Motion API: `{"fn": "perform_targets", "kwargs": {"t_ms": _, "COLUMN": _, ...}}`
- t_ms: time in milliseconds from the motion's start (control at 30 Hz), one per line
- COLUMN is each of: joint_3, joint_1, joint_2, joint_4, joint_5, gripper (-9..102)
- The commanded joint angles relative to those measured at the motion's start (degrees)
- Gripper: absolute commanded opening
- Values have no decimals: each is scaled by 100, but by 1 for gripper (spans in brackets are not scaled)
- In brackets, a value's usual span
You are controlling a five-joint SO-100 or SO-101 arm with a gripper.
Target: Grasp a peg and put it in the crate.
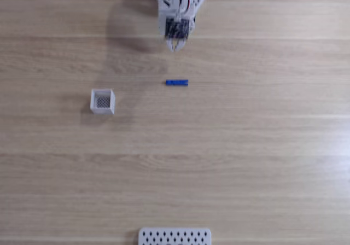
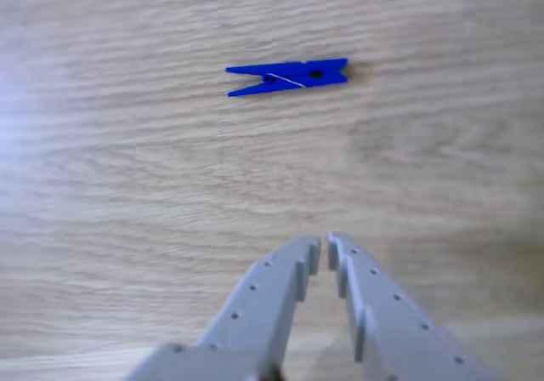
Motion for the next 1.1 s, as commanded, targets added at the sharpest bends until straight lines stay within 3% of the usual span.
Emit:
{"fn": "perform_targets", "kwargs": {"t_ms": 0, "joint_3": -2707, "joint_1": -88, "joint_2": -2030, "joint_4": 360, "joint_5": 1723, "gripper": 0}}
{"fn": "perform_targets", "kwargs": {"t_ms": 233, "joint_3": -5730, "joint_1": -703, "joint_2": -5212, "joint_4": 1819, "joint_5": 5968, "gripper": 0}}
{"fn": "perform_targets", "kwargs": {"t_ms": 467, "joint_3": -5854, "joint_1": -483, "joint_2": -6258, "joint_4": 1318, "joint_5": 8710, "gripper": 0}}
{"fn": "perform_targets", "kwargs": {"t_ms": 767, "joint_3": -4140, "joint_1": -202, "joint_2": -5388, "joint_4": -18, "joint_5": 9097, "gripper": 1}}
{"fn": "perform_targets", "kwargs": {"t_ms": 1067, "joint_3": -3410, "joint_1": -211, "joint_2": -4834, "joint_4": -272, "joint_5": 9097, "gripper": 18}}
